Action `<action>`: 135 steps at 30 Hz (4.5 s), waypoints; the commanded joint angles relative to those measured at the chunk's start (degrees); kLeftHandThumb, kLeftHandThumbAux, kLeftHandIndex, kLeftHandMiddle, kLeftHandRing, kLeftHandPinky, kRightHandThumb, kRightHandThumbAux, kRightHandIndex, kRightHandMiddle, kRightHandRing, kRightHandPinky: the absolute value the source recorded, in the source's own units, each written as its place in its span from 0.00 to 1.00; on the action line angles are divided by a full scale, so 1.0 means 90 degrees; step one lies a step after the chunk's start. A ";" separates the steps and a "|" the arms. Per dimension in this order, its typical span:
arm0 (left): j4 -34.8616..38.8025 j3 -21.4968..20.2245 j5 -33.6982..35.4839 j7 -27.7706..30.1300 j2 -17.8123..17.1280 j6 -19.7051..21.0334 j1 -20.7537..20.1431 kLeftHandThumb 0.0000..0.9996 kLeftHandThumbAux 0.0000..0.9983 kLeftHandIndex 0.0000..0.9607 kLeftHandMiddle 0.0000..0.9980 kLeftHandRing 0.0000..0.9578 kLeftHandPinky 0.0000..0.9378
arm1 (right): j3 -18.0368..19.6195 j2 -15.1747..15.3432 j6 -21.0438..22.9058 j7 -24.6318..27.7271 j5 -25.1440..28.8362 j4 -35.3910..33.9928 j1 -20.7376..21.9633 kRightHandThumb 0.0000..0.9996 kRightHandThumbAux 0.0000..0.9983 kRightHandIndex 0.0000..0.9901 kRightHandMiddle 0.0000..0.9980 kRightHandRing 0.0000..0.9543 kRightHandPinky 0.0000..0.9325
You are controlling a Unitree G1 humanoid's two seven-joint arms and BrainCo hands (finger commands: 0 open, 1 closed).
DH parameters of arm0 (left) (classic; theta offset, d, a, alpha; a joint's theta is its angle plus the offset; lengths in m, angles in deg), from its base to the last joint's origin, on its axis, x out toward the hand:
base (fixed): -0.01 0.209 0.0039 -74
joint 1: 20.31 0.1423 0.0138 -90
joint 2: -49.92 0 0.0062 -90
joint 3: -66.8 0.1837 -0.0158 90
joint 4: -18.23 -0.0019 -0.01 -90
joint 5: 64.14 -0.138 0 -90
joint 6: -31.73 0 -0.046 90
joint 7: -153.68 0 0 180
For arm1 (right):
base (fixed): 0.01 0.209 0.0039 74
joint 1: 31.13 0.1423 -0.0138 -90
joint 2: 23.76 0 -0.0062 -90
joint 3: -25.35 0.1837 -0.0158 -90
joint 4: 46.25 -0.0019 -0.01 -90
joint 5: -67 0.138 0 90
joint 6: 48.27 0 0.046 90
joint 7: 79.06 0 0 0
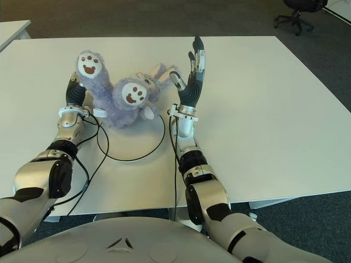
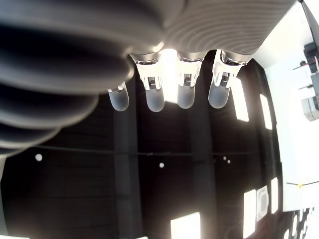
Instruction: Put the doll into the plate.
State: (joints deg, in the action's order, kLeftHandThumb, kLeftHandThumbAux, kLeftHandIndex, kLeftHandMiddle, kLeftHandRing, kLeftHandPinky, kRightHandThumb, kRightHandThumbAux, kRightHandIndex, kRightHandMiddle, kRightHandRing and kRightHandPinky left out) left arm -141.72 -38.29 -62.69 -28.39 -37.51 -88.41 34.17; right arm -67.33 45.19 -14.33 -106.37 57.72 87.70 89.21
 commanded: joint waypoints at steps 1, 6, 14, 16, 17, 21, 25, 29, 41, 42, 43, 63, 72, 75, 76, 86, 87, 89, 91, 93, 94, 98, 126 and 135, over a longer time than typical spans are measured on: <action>-0.0364 0.0001 0.0029 -0.0033 0.0111 0.0304 0.0486 0.00 0.43 0.00 0.15 0.20 0.17 | 0.0101 0.0013 0.0145 0.0027 -0.0133 0.0448 -0.0396 0.00 0.44 0.01 0.02 0.02 0.02; -0.0361 0.0023 0.0021 0.0018 0.0090 0.0290 0.0492 0.00 0.43 0.00 0.15 0.20 0.16 | 0.0147 0.0091 0.0192 0.0119 -0.0094 0.0492 -0.0348 0.00 0.43 0.01 0.03 0.02 0.02; -0.0347 -0.0012 0.0082 0.0141 0.0085 0.0259 0.0516 0.00 0.42 0.00 0.13 0.17 0.18 | 0.0236 0.0107 0.0200 0.0387 0.0066 0.0485 -0.0352 0.00 0.43 0.00 0.02 0.02 0.01; -0.0349 -0.0013 0.0086 0.0134 0.0082 0.0265 0.0516 0.00 0.42 0.00 0.13 0.17 0.18 | 0.0265 0.0100 0.0204 0.0438 0.0088 0.0477 -0.0350 0.00 0.43 0.00 0.02 0.02 0.01; -0.0351 -0.0013 0.0086 0.0129 0.0082 0.0269 0.0515 0.00 0.42 0.00 0.14 0.18 0.18 | 0.0279 0.0096 0.0206 0.0460 0.0098 0.0475 -0.0348 0.00 0.43 0.00 0.02 0.02 0.02; -0.0349 -0.0013 0.0088 0.0112 0.0082 0.0296 0.0504 0.00 0.42 0.00 0.15 0.18 0.18 | 0.0347 0.0104 0.0246 0.0579 0.0181 0.0439 -0.0344 0.00 0.44 0.00 0.02 0.02 0.02; -0.0350 -0.0008 0.0083 0.0094 0.0084 0.0314 0.0499 0.00 0.42 0.00 0.15 0.18 0.17 | 0.0439 0.0140 0.0293 0.0676 0.0257 0.0450 -0.0311 0.00 0.44 0.00 0.03 0.02 0.04; -0.0351 -0.0008 0.0082 0.0086 0.0079 0.0320 0.0498 0.00 0.43 0.00 0.15 0.18 0.16 | 0.0524 0.0152 0.0338 0.0771 0.0337 0.0500 -0.0257 0.00 0.44 0.00 0.03 0.03 0.04; -0.0349 0.0046 0.0025 0.0084 0.0040 0.0270 0.0524 0.00 0.42 0.00 0.17 0.20 0.11 | 0.0930 0.0253 0.0455 0.1206 0.0829 0.1046 0.0088 0.00 0.48 0.01 0.04 0.05 0.05; -0.0352 0.0052 0.0020 0.0088 0.0033 0.0271 0.0521 0.00 0.42 0.00 0.17 0.20 0.11 | 0.0962 0.0259 0.0462 0.1232 0.0845 0.1096 0.0122 0.00 0.49 0.01 0.04 0.05 0.05; -0.0354 0.0056 0.0019 0.0094 0.0028 0.0272 0.0519 0.00 0.42 0.00 0.17 0.20 0.11 | 0.1002 0.0276 0.0476 0.1265 0.0870 0.1160 0.0164 0.00 0.49 0.01 0.04 0.05 0.05; -0.0359 0.0045 0.0062 0.0157 -0.0001 0.0319 0.0497 0.00 0.43 0.00 0.17 0.21 0.11 | 0.1630 0.0530 0.0911 0.1330 0.1160 0.2456 0.0849 0.00 0.54 0.01 0.02 0.02 0.02; -0.0339 0.0055 0.0047 0.0117 -0.0021 0.0308 0.0512 0.00 0.42 0.01 0.16 0.18 0.13 | 0.1618 0.0661 0.1135 0.0861 0.0955 0.2880 0.1084 0.00 0.50 0.04 0.03 0.03 0.03; -0.0335 0.0073 0.0027 0.0102 -0.0028 0.0302 0.0515 0.00 0.42 0.01 0.15 0.17 0.12 | 0.1613 0.0695 0.1230 0.0815 0.0947 0.2956 0.1124 0.00 0.50 0.04 0.04 0.03 0.04; -0.0335 0.0077 0.0023 0.0100 -0.0030 0.0300 0.0516 0.00 0.41 0.01 0.15 0.17 0.12 | 0.1610 0.0703 0.1250 0.0804 0.0945 0.2971 0.1132 0.00 0.50 0.05 0.04 0.03 0.04; -0.0333 0.0062 0.0047 0.0148 -0.0050 0.0284 0.0525 0.00 0.41 0.00 0.15 0.17 0.11 | 0.1721 0.0773 0.1516 0.1012 0.1105 0.3143 0.1192 0.00 0.48 0.04 0.04 0.03 0.03; -0.0328 0.0064 0.0046 0.0145 -0.0047 0.0273 0.0528 0.00 0.41 0.00 0.15 0.17 0.13 | 0.1742 0.0773 0.1555 0.1037 0.1129 0.3154 0.1200 0.00 0.49 0.04 0.04 0.03 0.03; -0.0321 0.0067 0.0043 0.0139 -0.0043 0.0253 0.0530 0.00 0.41 0.00 0.15 0.17 0.14 | 0.1772 0.0771 0.1621 0.1047 0.1146 0.3167 0.1218 0.00 0.49 0.05 0.04 0.03 0.04; -0.0321 0.0068 0.0042 0.0137 -0.0042 0.0243 0.0531 0.00 0.41 0.00 0.15 0.17 0.15 | 0.1785 0.0774 0.1661 0.1035 0.1136 0.3175 0.1227 0.00 0.49 0.05 0.04 0.03 0.04; -0.0321 0.0067 0.0042 0.0137 -0.0040 0.0239 0.0531 0.00 0.41 0.00 0.16 0.18 0.14 | 0.1787 0.0778 0.1698 0.1011 0.1118 0.3181 0.1232 0.00 0.50 0.06 0.05 0.04 0.04; -0.0322 0.0066 0.0043 0.0137 -0.0040 0.0240 0.0531 0.00 0.41 0.01 0.16 0.18 0.14 | 0.1788 0.0779 0.1710 0.1003 0.1110 0.3182 0.1233 0.00 0.50 0.06 0.05 0.04 0.04; -0.0326 0.0045 0.0071 0.0155 -0.0031 0.0266 0.0519 0.00 0.41 0.01 0.16 0.18 0.12 | 0.1752 0.0782 0.1772 0.0963 0.1049 0.3189 0.1229 0.00 0.50 0.07 0.06 0.04 0.05; -0.0320 -0.0013 0.0174 0.0281 0.0107 0.0227 0.0472 0.00 0.43 0.01 0.16 0.19 0.14 | 0.1200 0.1040 0.3172 0.1710 0.0651 0.3299 0.1238 0.00 0.65 0.05 0.01 0.00 0.00; -0.0322 0.0051 0.0138 0.0266 0.0160 0.0246 0.0461 0.00 0.41 0.00 0.16 0.19 0.14 | 0.1061 0.1098 0.3574 0.1958 0.0633 0.3315 0.1298 0.00 0.65 0.04 0.03 0.01 0.00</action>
State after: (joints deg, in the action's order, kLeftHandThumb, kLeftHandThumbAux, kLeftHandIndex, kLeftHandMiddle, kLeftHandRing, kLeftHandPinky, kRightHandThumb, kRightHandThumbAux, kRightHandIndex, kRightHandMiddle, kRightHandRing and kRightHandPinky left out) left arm -141.59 -38.18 -61.63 -26.98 -38.60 -88.95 34.22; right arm -57.38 55.41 14.20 -89.44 63.98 115.20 104.33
